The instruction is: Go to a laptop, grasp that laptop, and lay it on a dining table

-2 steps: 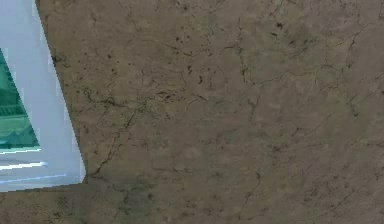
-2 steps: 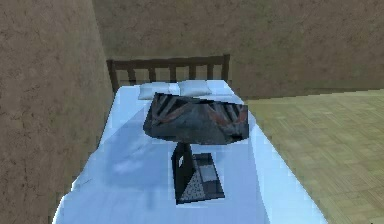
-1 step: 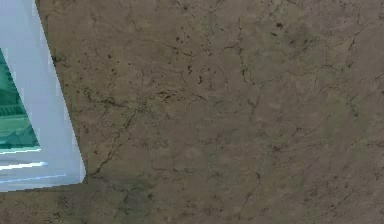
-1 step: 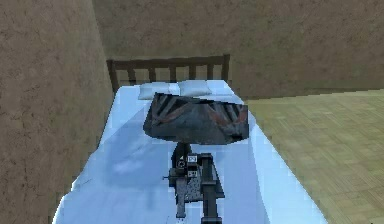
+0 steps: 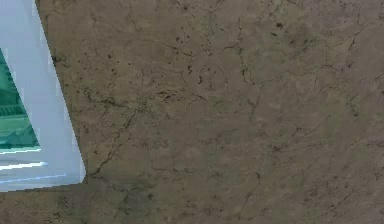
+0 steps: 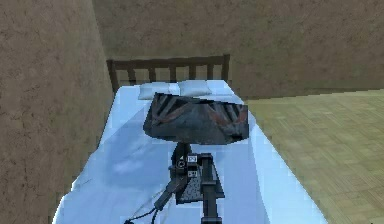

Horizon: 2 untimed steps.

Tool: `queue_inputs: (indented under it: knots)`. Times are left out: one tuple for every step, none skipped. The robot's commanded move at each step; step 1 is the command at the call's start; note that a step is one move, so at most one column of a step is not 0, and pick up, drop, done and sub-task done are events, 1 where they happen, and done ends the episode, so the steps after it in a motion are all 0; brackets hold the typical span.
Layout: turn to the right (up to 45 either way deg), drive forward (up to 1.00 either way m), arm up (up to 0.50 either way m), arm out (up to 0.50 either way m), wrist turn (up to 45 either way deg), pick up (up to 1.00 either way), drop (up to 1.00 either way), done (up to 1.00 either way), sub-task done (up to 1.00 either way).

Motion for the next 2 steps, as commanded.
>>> queue_inputs:
  knots:
    - [0.0, 0.0, 0.0, 0.0, 45.0, 0.0, 0.0, 0.0, 0.0]
    - [0.0, 0.0, 0.0, 0.0, 45.0, 0.0, 0.0, 0.0, 0.0]
